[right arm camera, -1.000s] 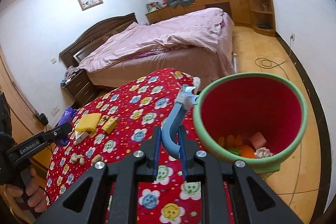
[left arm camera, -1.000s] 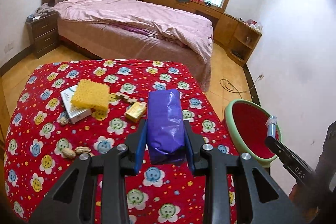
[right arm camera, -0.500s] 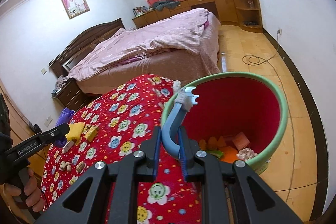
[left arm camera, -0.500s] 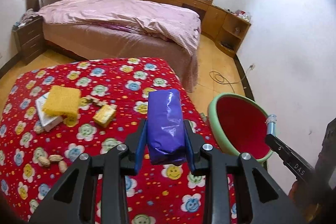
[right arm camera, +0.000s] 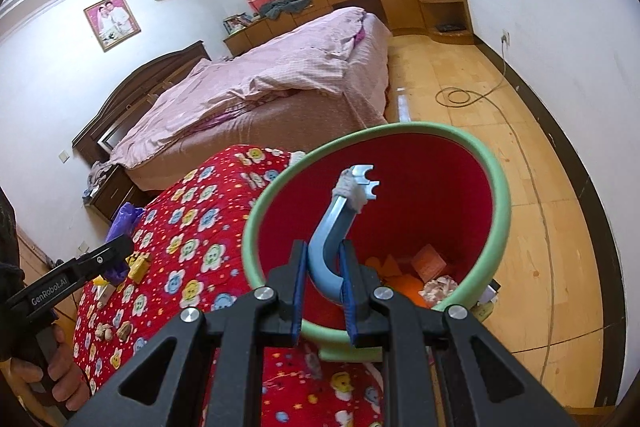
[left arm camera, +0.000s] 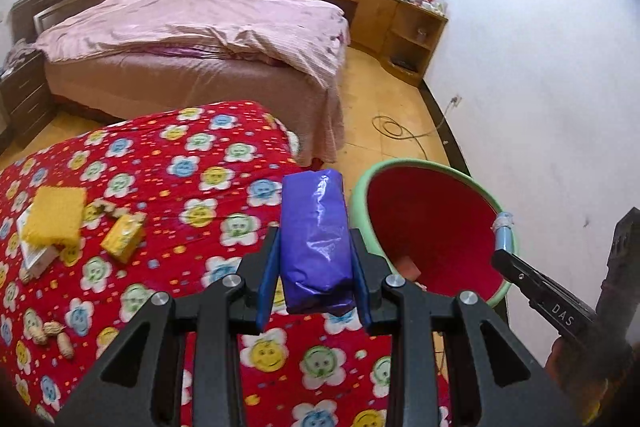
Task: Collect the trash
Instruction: 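Carry the purple bag and blue piece over the bucket with both tools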
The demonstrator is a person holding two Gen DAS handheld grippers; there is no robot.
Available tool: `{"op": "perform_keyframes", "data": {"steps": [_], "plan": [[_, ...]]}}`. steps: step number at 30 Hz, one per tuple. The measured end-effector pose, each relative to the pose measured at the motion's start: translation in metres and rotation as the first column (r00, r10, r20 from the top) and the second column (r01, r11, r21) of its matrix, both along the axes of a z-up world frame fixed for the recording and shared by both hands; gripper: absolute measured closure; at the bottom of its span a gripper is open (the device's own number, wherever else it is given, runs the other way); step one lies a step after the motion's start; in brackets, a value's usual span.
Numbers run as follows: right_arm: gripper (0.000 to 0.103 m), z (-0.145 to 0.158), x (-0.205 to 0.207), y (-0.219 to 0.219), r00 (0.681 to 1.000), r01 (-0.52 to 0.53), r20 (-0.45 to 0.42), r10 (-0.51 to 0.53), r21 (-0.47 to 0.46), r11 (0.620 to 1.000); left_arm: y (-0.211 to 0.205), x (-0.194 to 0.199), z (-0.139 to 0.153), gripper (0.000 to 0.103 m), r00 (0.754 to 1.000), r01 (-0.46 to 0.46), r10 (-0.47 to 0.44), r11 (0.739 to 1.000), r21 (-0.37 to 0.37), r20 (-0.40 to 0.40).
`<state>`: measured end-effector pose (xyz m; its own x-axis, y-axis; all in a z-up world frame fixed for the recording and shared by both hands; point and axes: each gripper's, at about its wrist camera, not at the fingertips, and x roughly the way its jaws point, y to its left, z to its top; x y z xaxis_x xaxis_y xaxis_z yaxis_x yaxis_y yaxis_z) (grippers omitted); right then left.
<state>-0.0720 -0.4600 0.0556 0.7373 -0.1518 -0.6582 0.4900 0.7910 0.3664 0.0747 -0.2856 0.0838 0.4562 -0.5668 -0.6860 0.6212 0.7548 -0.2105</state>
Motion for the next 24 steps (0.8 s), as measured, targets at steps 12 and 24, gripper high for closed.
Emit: {"op": "perform_keyframes", "data": {"steps": [12,24], "plan": [[0.085,-0.014,-0.016,-0.032,0.998,0.064,-0.015,-0.064,0.031,0.997,-0.067,-0.005,-0.025,0.07,0.995,0.104,-0.104,0.993,0.062,-0.005],[0.085,-0.02,-0.014,-0.044,0.997,0.076,-0.021,-0.075,0.046,0.996,-0.095,-0.002,-0.047,0.07,0.991,0.136,-0.133,0.985,0.109,-0.031]]}}
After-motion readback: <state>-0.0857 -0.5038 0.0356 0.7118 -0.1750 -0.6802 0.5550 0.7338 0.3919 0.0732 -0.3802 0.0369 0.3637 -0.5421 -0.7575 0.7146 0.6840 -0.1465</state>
